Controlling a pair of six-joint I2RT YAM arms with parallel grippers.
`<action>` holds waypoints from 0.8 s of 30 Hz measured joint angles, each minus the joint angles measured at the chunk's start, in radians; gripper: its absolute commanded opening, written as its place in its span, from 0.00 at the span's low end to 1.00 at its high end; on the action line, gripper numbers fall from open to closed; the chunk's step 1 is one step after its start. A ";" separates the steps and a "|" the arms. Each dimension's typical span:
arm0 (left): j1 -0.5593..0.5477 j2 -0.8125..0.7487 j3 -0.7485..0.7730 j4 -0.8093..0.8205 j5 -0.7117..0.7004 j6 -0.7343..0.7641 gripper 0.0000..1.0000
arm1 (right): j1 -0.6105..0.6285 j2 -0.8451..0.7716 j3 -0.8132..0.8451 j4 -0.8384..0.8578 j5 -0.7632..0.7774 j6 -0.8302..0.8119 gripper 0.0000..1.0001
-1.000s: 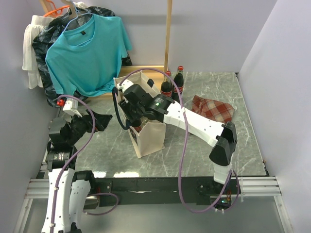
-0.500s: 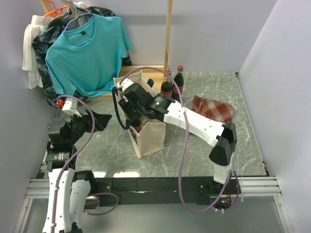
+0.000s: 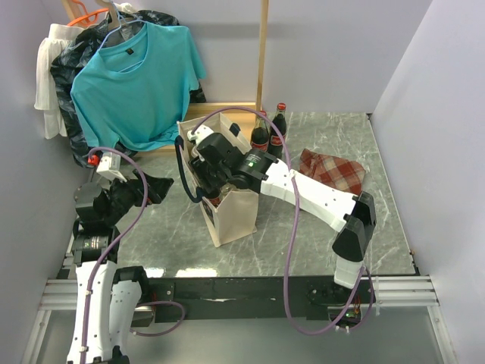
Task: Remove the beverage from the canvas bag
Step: Take out the drink from the canvas bag.
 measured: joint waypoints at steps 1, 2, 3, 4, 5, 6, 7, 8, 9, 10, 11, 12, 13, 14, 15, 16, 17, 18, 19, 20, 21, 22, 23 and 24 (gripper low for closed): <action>0.000 0.000 0.000 0.000 0.000 0.000 0.96 | 0.000 0.000 0.000 0.001 -0.001 0.000 0.59; 0.001 0.000 0.000 0.000 0.002 0.000 0.96 | 0.000 0.000 0.000 0.000 -0.001 0.000 0.59; 0.001 0.000 0.000 0.000 0.003 0.000 0.96 | 0.000 0.000 0.000 0.000 -0.002 0.000 0.59; 0.001 0.000 0.000 0.000 0.003 0.000 0.96 | 0.000 0.000 0.000 0.000 -0.002 0.000 0.59; 0.001 0.000 0.000 0.000 0.004 0.000 0.96 | 0.000 0.000 0.000 0.001 -0.005 0.000 0.59; 0.001 0.000 0.000 0.000 0.004 0.000 0.96 | 0.000 0.000 0.001 0.001 -0.006 0.000 0.59; 0.002 0.000 -0.001 0.000 0.004 0.000 0.96 | 0.000 0.000 0.001 0.001 -0.007 -0.001 0.59; 0.003 0.000 -0.001 0.000 0.004 0.000 0.96 | 0.000 0.000 0.001 0.000 -0.010 -0.001 0.59; 0.005 0.000 -0.002 0.000 0.004 0.000 0.96 | 0.000 0.000 0.001 0.000 -0.013 -0.001 0.59; 0.006 0.000 -0.003 0.000 0.004 0.000 0.96 | 0.000 0.000 0.002 0.000 -0.016 -0.001 0.59; 0.006 0.000 -0.003 0.000 0.004 0.000 0.96 | 0.000 0.000 0.003 0.001 -0.019 -0.001 0.59; 0.006 0.000 -0.005 0.000 0.004 0.000 0.96 | 0.000 0.000 0.005 0.000 -0.022 -0.001 0.59; 0.006 0.000 -0.006 0.000 0.004 0.000 0.96 | 0.000 0.002 0.009 0.000 -0.024 -0.002 0.59; 0.006 0.000 -0.007 0.000 0.004 0.000 0.96 | 0.000 0.003 0.014 0.000 -0.028 -0.002 0.59; 0.006 0.001 -0.008 0.000 0.004 0.000 0.96 | 0.000 0.005 0.020 -0.002 -0.032 -0.002 0.59; 0.006 0.001 -0.008 0.000 0.004 0.000 0.96 | 0.000 0.008 0.028 -0.002 -0.036 -0.002 0.58; 0.006 0.001 -0.008 0.000 0.004 0.000 0.96 | 0.000 0.010 0.037 -0.004 -0.040 -0.002 0.58; 0.007 0.001 -0.008 0.000 0.004 0.000 0.96 | 0.000 0.014 0.043 -0.003 -0.042 -0.002 0.57; 0.007 0.001 -0.008 0.000 0.004 0.000 0.96 | 0.000 0.016 0.050 -0.003 -0.044 -0.002 0.57; 0.007 0.001 -0.008 0.000 0.004 0.000 0.96 | 0.000 0.018 0.053 -0.003 -0.047 -0.002 0.57; 0.008 0.001 -0.008 0.000 0.004 0.000 0.96 | 0.000 0.018 0.053 -0.003 -0.048 -0.002 0.57; 0.008 0.001 -0.008 0.000 0.004 0.000 0.96 | 0.000 0.019 0.053 -0.004 -0.049 -0.001 0.57; 0.008 0.001 -0.008 0.000 0.004 0.000 0.96 | 0.000 0.020 0.053 -0.004 -0.050 -0.001 0.57; 0.008 0.001 -0.008 0.000 0.004 0.000 0.96 | 0.000 0.021 0.053 -0.005 -0.050 -0.001 0.57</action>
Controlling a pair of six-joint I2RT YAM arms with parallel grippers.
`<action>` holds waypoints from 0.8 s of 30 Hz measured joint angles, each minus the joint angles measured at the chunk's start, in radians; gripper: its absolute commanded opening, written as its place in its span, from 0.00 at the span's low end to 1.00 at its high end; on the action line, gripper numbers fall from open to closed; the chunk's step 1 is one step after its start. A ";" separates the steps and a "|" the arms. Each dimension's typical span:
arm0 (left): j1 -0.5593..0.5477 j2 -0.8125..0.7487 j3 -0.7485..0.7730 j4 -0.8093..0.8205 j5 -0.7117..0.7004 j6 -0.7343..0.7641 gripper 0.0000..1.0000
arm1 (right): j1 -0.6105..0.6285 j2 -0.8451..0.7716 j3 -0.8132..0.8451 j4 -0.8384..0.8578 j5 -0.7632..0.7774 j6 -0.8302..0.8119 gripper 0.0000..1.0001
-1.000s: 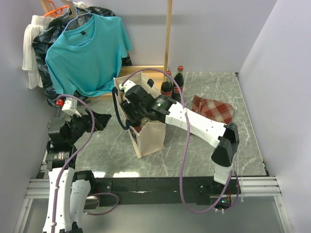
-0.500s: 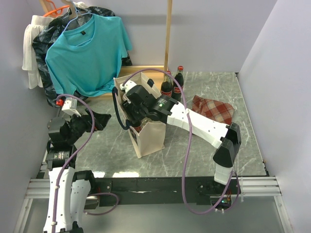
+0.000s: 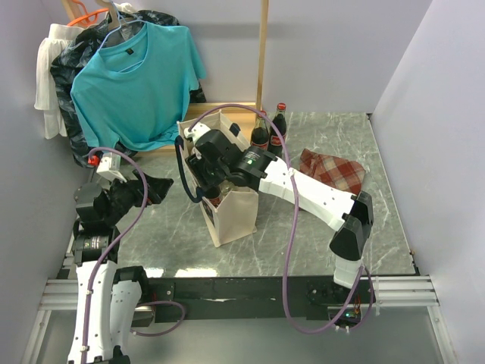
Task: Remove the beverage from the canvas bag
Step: Take out the drink from the canvas bag.
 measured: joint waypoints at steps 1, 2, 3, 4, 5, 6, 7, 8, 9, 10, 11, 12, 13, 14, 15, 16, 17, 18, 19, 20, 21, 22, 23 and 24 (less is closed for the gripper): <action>0.000 0.000 0.000 0.000 0.000 0.000 0.96 | 0.000 0.000 0.000 0.000 0.000 0.000 0.57; 0.000 0.000 0.000 0.000 0.000 0.000 0.96 | 0.000 0.000 0.000 0.000 0.000 0.000 0.57; 0.000 -0.001 0.000 0.000 -0.001 0.000 0.96 | 0.000 0.000 0.000 0.000 0.000 0.000 0.57; 0.000 -0.001 0.000 0.000 -0.001 0.000 0.96 | 0.000 0.000 0.000 0.000 0.000 0.000 0.57; 0.000 -0.001 0.000 0.000 -0.001 0.000 0.96 | 0.000 0.000 0.000 -0.001 0.000 0.000 0.57; 0.000 -0.001 0.000 0.000 -0.001 0.000 0.96 | 0.000 0.000 0.000 -0.002 0.000 0.000 0.57; 0.000 -0.001 0.000 0.000 -0.001 0.000 0.96 | 0.000 0.000 0.000 -0.003 0.000 0.000 0.57; 0.000 -0.001 0.000 0.000 -0.001 0.000 0.96 | 0.000 0.000 0.000 -0.003 0.000 0.000 0.57; 0.000 -0.001 0.000 0.000 -0.001 0.000 0.96 | 0.000 0.000 0.000 -0.003 0.000 0.000 0.57; 0.000 -0.001 0.000 0.000 -0.001 0.000 0.96 | 0.000 0.000 0.000 -0.003 0.000 0.000 0.57; 0.000 -0.001 0.000 0.000 -0.001 0.000 0.96 | 0.000 0.000 0.000 -0.003 0.000 0.000 0.57; 0.000 -0.001 0.000 0.000 -0.001 0.000 0.96 | 0.000 0.000 0.000 -0.003 0.000 0.000 0.57; 0.001 -0.001 0.000 0.000 -0.001 0.000 0.96 | 0.000 0.000 0.000 -0.003 0.000 0.000 0.57; 0.002 -0.001 0.000 0.000 -0.001 0.000 0.96 | 0.000 0.000 0.000 -0.003 0.000 0.000 0.57; 0.002 -0.001 0.000 0.000 -0.001 0.000 0.96 | 0.000 0.000 0.000 -0.003 0.000 0.000 0.57; 0.002 -0.001 0.000 0.000 -0.002 0.000 0.96 | 0.000 0.000 0.000 -0.003 0.000 0.000 0.57; 0.002 -0.001 0.000 0.000 -0.001 0.000 0.96 | 0.000 0.000 0.000 -0.003 0.000 0.000 0.57; 0.002 -0.001 0.000 0.000 -0.001 0.000 0.96 | 0.000 0.000 0.000 -0.003 0.000 0.000 0.57; 0.002 -0.001 0.000 0.000 -0.001 0.000 0.96 | 0.000 0.000 0.000 -0.003 0.000 0.000 0.58; 0.002 -0.001 0.000 0.000 -0.001 0.000 0.96 | 0.000 0.000 0.000 -0.003 0.000 0.000 0.58; 0.002 -0.001 0.000 0.000 -0.002 0.000 0.96 | 0.000 0.000 0.000 -0.003 0.000 0.000 0.58; 0.002 -0.001 0.000 -0.001 -0.002 0.000 0.96 | 0.000 0.000 0.000 -0.003 0.000 0.000 0.58; 0.002 -0.001 0.000 -0.001 -0.002 0.000 0.96 | 0.000 0.000 0.000 -0.003 0.000 0.000 0.59; 0.002 -0.001 0.000 -0.001 -0.002 0.000 0.96 | 0.000 0.000 0.000 -0.003 0.001 0.000 0.59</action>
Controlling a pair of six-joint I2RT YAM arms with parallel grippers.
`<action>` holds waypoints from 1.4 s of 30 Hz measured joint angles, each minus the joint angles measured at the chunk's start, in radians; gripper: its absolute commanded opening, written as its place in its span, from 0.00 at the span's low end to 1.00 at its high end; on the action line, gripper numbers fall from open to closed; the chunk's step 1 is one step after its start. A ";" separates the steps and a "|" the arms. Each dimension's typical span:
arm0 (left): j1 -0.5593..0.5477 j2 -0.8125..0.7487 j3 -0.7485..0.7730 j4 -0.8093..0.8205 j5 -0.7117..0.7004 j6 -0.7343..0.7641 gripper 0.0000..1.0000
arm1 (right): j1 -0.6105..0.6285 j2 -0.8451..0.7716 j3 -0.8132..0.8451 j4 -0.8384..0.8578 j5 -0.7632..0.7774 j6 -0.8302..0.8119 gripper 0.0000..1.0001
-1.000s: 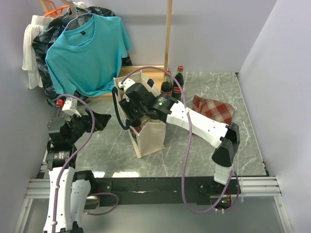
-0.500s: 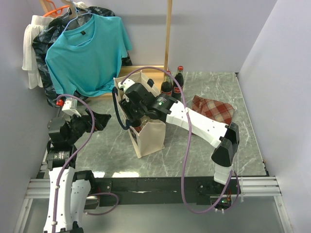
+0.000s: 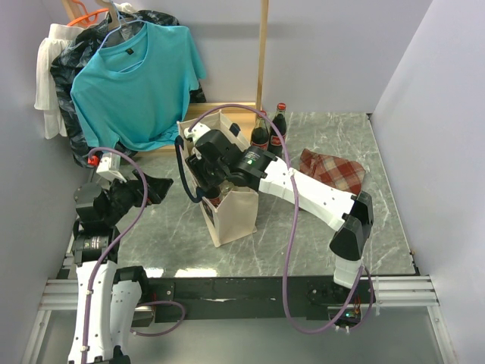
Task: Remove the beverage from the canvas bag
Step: Take out the drink from the canvas bag.
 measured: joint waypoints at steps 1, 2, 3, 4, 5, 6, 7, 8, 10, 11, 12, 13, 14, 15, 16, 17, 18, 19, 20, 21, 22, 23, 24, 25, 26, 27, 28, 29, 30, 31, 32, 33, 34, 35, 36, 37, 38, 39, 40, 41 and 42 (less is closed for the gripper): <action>0.000 0.000 0.000 0.000 0.000 0.000 0.96 | 0.000 0.000 0.000 0.000 0.000 0.000 0.59; 0.000 0.000 0.000 0.000 0.000 0.000 0.96 | 0.000 0.000 0.000 -0.001 0.000 0.000 0.59; 0.000 0.000 -0.002 0.001 0.000 0.000 0.96 | 0.000 0.000 0.000 -0.002 0.000 0.000 0.59; 0.000 0.000 -0.003 0.000 0.000 0.000 0.96 | 0.000 0.000 0.000 -0.003 0.001 0.000 0.60; 0.000 0.000 -0.004 -0.001 0.000 0.000 0.96 | 0.000 0.000 0.000 -0.004 0.001 0.000 0.60; 0.000 0.000 -0.005 -0.003 0.000 0.000 0.96 | 0.000 0.000 0.000 -0.005 0.001 0.000 0.60; 0.000 0.000 -0.005 -0.005 -0.003 0.000 0.96 | 0.000 0.000 0.000 -0.005 0.001 0.000 0.60; 0.000 0.000 -0.005 -0.005 -0.004 0.000 0.96 | 0.000 0.000 0.000 -0.005 0.001 0.000 0.60; 0.000 0.000 -0.005 -0.005 -0.006 0.000 0.96 | 0.000 0.000 0.001 -0.009 0.000 0.000 0.60; 0.000 0.000 -0.005 -0.006 -0.007 0.000 0.96 | 0.000 0.000 0.002 -0.011 0.001 -0.001 0.59; 0.000 0.000 -0.005 -0.006 -0.007 0.000 0.96 | 0.000 0.000 0.002 -0.011 0.001 -0.003 0.58; 0.000 0.000 -0.005 -0.006 -0.007 0.000 0.96 | 0.000 0.000 0.002 -0.012 0.001 -0.004 0.57; 0.000 0.000 -0.005 -0.006 -0.007 0.000 0.96 | 0.000 0.000 0.004 -0.014 0.000 -0.005 0.57; 0.000 0.000 -0.005 -0.006 -0.007 0.000 0.96 | 0.000 0.001 0.005 -0.016 0.000 -0.007 0.57; 0.000 0.000 -0.005 -0.006 -0.007 0.000 0.96 | 0.000 0.002 0.008 -0.019 0.000 -0.007 0.57; 0.000 -0.001 -0.005 -0.006 -0.007 0.000 0.96 | 0.000 0.002 0.009 -0.019 0.001 -0.007 0.57; 0.000 -0.001 -0.005 -0.006 -0.007 0.000 0.96 | 0.000 0.002 0.009 -0.019 0.000 -0.007 0.58; 0.000 -0.002 -0.005 -0.006 -0.007 0.000 0.96 | 0.000 0.002 0.009 -0.019 0.001 -0.007 0.58; 0.000 -0.002 -0.005 -0.005 -0.007 0.000 0.96 | 0.000 0.002 0.009 -0.019 0.001 -0.007 0.58; 0.000 -0.002 -0.005 -0.006 -0.007 0.000 0.96 | 0.000 0.002 0.009 -0.021 0.003 -0.007 0.58; 0.000 -0.002 -0.005 -0.006 -0.007 0.000 0.96 | 0.000 0.002 0.009 -0.021 0.004 -0.007 0.58; 0.000 -0.002 -0.005 -0.006 -0.007 0.000 0.96 | 0.000 0.002 0.009 -0.022 0.005 -0.007 0.59; 0.000 -0.002 -0.005 -0.005 -0.007 0.000 0.96 | 0.000 0.002 0.009 -0.023 0.006 -0.007 0.59; 0.000 -0.002 -0.005 -0.005 -0.007 0.000 0.96 | 0.000 0.002 0.009 -0.024 0.008 -0.007 0.59; 0.000 -0.002 -0.005 -0.006 -0.007 0.000 0.96 | 0.000 0.002 0.009 -0.026 0.008 -0.007 0.59; 0.000 -0.002 -0.005 -0.005 -0.007 0.000 0.96 | 0.000 0.002 0.009 -0.026 0.008 -0.007 0.59; 0.000 -0.002 -0.006 -0.005 -0.007 0.000 0.96 | 0.000 0.002 0.009 -0.026 0.008 -0.007 0.59; 0.000 -0.002 -0.007 -0.006 -0.007 0.000 0.96 | 0.000 0.002 0.009 -0.026 0.008 -0.007 0.59; 0.000 -0.002 -0.007 -0.006 -0.007 0.000 0.96 | 0.000 0.002 0.009 -0.026 0.008 -0.006 0.59; 0.000 -0.002 -0.007 -0.006 -0.007 0.000 0.96 | 0.000 0.002 0.009 -0.026 0.008 -0.007 0.58; 0.000 -0.002 -0.007 -0.006 -0.007 0.000 0.96 | 0.000 0.002 0.009 -0.026 0.008 -0.007 0.58; 0.000 -0.002 -0.007 -0.006 -0.007 0.000 0.96 | 0.000 0.002 0.009 -0.026 0.008 -0.007 0.58; 0.000 -0.002 -0.007 -0.006 -0.007 0.000 0.96 | 0.000 0.002 0.009 -0.026 0.008 -0.007 0.57; 0.000 -0.002 -0.007 -0.006 -0.007 0.000 0.96 | 0.000 0.004 0.009 -0.026 0.008 -0.007 0.57; 0.000 -0.002 -0.007 -0.006 -0.007 0.000 0.96 | 0.000 0.006 0.009 -0.026 0.007 -0.007 0.56; 0.000 -0.002 -0.007 -0.006 -0.007 0.000 0.96 | 0.000 0.009 0.009 -0.027 0.007 -0.007 0.56; 0.000 -0.002 -0.007 -0.006 -0.007 0.000 0.96 | 0.000 0.012 0.009 -0.028 0.006 -0.007 0.57; 0.000 -0.002 -0.007 -0.006 -0.007 0.000 0.96 | 0.000 0.016 0.009 -0.031 0.006 -0.006 0.57; 0.000 -0.002 -0.007 -0.006 -0.007 0.000 0.96 | 0.000 0.020 0.009 -0.034 0.003 -0.007 0.57; 0.000 -0.002 -0.007 -0.006 -0.007 0.000 0.96 | 0.000 0.022 0.009 -0.037 0.003 -0.007 0.56; 0.000 -0.002 -0.007 -0.006 -0.007 0.000 0.96 | 0.000 0.023 0.009 -0.038 0.003 -0.007 0.56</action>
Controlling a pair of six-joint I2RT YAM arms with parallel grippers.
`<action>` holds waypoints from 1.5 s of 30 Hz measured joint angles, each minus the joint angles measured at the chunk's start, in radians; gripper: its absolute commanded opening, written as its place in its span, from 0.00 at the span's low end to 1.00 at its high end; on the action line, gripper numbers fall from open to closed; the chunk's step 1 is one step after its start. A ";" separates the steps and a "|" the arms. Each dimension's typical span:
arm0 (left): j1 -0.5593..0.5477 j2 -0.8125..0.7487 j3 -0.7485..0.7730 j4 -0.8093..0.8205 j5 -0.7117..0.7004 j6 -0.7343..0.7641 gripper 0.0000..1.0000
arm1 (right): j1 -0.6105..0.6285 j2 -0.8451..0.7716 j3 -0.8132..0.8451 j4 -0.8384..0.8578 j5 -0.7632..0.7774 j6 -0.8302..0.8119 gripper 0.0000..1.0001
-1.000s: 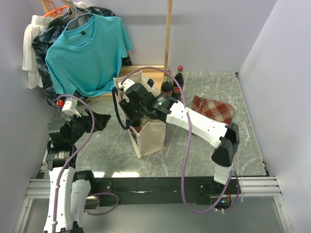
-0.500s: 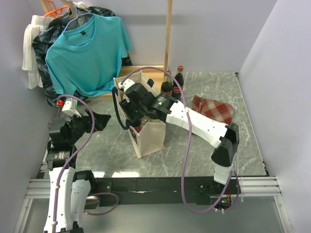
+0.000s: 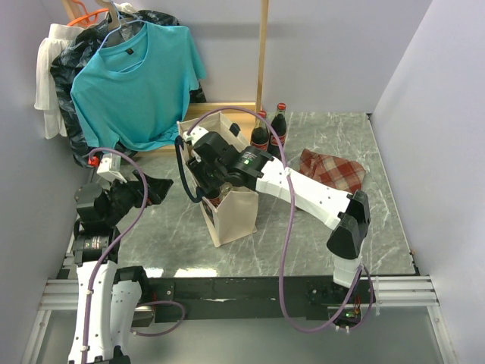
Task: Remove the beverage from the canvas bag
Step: Take out the drink from the canvas bag.
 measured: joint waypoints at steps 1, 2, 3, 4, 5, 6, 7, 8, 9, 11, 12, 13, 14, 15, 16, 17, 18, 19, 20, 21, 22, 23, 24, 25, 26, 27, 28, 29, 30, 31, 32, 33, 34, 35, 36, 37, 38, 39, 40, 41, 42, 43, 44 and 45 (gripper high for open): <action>0.000 0.000 0.000 0.000 0.000 0.000 0.96 | 0.000 0.001 0.000 -0.001 0.000 0.000 0.55; 0.000 0.000 0.000 0.000 0.000 0.000 0.96 | 0.000 0.001 0.000 -0.002 0.000 0.000 0.52; 0.000 0.000 0.000 0.000 0.000 0.000 0.96 | 0.000 0.001 0.000 -0.002 0.000 0.000 0.51; 0.000 0.000 0.000 0.000 0.000 0.000 0.96 | 0.000 0.001 0.000 -0.002 0.000 0.000 0.49; 0.000 0.000 0.000 0.000 0.000 0.000 0.96 | 0.000 0.001 0.000 -0.002 0.000 0.000 0.40; 0.000 0.000 0.000 0.000 0.000 0.000 0.96 | 0.000 0.001 0.000 -0.003 0.000 0.000 0.36; 0.000 0.000 0.000 0.000 0.000 0.000 0.96 | 0.000 0.001 0.000 -0.003 0.001 -0.005 0.33; 0.000 0.000 0.000 0.000 0.000 0.000 0.96 | 0.000 0.001 0.000 -0.003 0.002 -0.003 0.29; 0.000 0.000 0.000 0.000 0.000 0.000 0.96 | 0.000 0.001 0.000 -0.003 0.002 -0.003 0.28; 0.000 0.000 0.000 0.000 0.000 0.000 0.96 | 0.000 0.001 0.000 -0.003 0.001 -0.003 0.22; 0.000 0.000 0.000 0.000 0.000 0.000 0.96 | -0.002 0.001 0.000 -0.003 0.001 -0.003 0.19; 0.000 0.000 0.000 0.000 0.000 0.000 0.96 | -0.002 0.001 0.000 -0.003 0.001 -0.003 0.16; 0.000 0.000 0.000 0.000 0.000 0.000 0.96 | -0.002 0.001 0.000 -0.003 0.001 -0.004 0.06; 0.000 0.000 0.000 0.000 0.000 0.000 0.96 | -0.002 0.001 0.000 -0.003 0.001 -0.004 0.02; 0.000 0.000 0.000 0.000 0.000 0.000 0.96 | -0.002 0.001 0.000 -0.003 0.001 -0.004 0.00; 0.000 0.000 0.000 0.000 0.000 0.000 0.96 | -0.002 0.001 0.000 -0.003 0.001 -0.004 0.00; 0.000 0.000 0.000 0.000 0.000 0.000 0.96 | -0.002 0.001 0.000 -0.003 0.002 -0.003 0.00; 0.000 0.000 0.000 0.000 0.000 0.000 0.96 | -0.002 0.001 0.000 -0.003 0.002 -0.003 0.00; 0.000 0.000 0.000 0.000 0.000 0.000 0.96 | -0.002 0.001 0.000 -0.003 0.002 -0.004 0.00; 0.000 0.000 0.000 0.000 0.000 0.000 0.96 | -0.002 0.001 0.000 -0.002 0.002 -0.004 0.00; 0.000 0.000 0.000 0.000 0.000 0.000 0.96 | -0.002 0.001 0.000 -0.002 0.004 -0.004 0.00; 0.000 0.000 0.000 0.000 0.000 0.000 0.96 | -0.002 0.001 0.000 -0.001 0.005 -0.004 0.00; 0.000 0.000 0.000 0.000 -0.001 0.000 0.96 | -0.002 0.001 -0.002 0.003 0.005 -0.005 0.00; 0.000 0.000 0.000 0.000 -0.002 0.000 0.96 | -0.002 0.000 -0.003 0.005 0.005 -0.005 0.00; 0.000 0.000 0.000 -0.001 -0.008 0.000 0.96 | -0.002 -0.001 -0.005 0.007 0.006 -0.005 0.00; 0.000 0.001 0.000 -0.002 -0.013 0.000 0.96 | -0.002 -0.003 -0.008 0.009 0.007 -0.005 0.00; 0.000 0.002 0.000 -0.004 -0.020 0.000 0.96 | -0.002 -0.005 -0.011 0.009 0.008 -0.005 0.00; 0.000 0.003 0.000 -0.008 -0.024 0.000 0.96 | -0.002 -0.007 -0.012 0.009 0.010 -0.005 0.00; 0.000 0.005 0.000 -0.012 -0.027 0.000 0.96 | -0.002 -0.008 -0.012 0.009 0.011 -0.005 0.00; 0.000 0.005 0.000 -0.015 -0.028 0.000 0.96 | -0.002 -0.008 -0.013 0.009 0.013 -0.005 0.00; 0.000 0.006 0.000 -0.017 -0.029 0.000 0.96 | -0.002 -0.009 -0.013 0.009 0.014 -0.004 0.00; 0.000 0.006 0.000 -0.017 -0.032 0.000 0.96 | -0.002 -0.009 -0.013 0.009 0.018 -0.004 0.00; 0.000 0.006 0.000 -0.018 -0.035 0.000 0.96 | -0.002 -0.009 -0.013 0.009 0.020 -0.003 0.00; 0.000 0.006 0.000 -0.018 -0.039 0.000 0.96 | -0.002 -0.009 -0.013 0.009 0.023 -0.002 0.00; 0.000 0.006 0.000 -0.018 -0.047 0.000 0.96 | -0.002 -0.009 -0.013 0.009 0.026 -0.001 0.00; 0.000 0.006 0.000 -0.019 -0.049 -0.001 0.96 | -0.002 -0.009 -0.013 0.009 0.028 0.000 0.00; 0.000 0.005 0.000 -0.019 -0.054 -0.001 0.96 | -0.002 -0.009 -0.013 0.009 0.029 0.000 0.00; 0.000 0.004 0.000 -0.021 -0.058 -0.001 0.96 | -0.002 -0.009 -0.013 0.009 0.031 0.001 0.00; 0.000 0.003 0.000 -0.023 -0.060 -0.001 0.96 | -0.002 -0.009 -0.013 0.009 0.033 0.001 0.00; 0.000 0.002 0.000 -0.023 -0.062 -0.001 0.96 | -0.002 -0.009 -0.013 0.009 0.034 0.001 0.00; 0.000 0.002 0.000 -0.023 -0.066 -0.001 0.96 | -0.002 -0.010 -0.013 0.009 0.036 0.001 0.00; 0.000 0.001 0.000 -0.023 -0.069 -0.001 0.96 | -0.002 -0.010 -0.013 0.008 0.037 0.001 0.00; 0.000 0.001 0.000 -0.023 -0.072 -0.001 0.96 | -0.002 -0.011 -0.014 0.008 0.040 0.001 0.00; 0.000 0.001 0.000 -0.023 -0.076 -0.001 0.96 | -0.002 -0.011 -0.015 0.008 0.043 0.001 0.00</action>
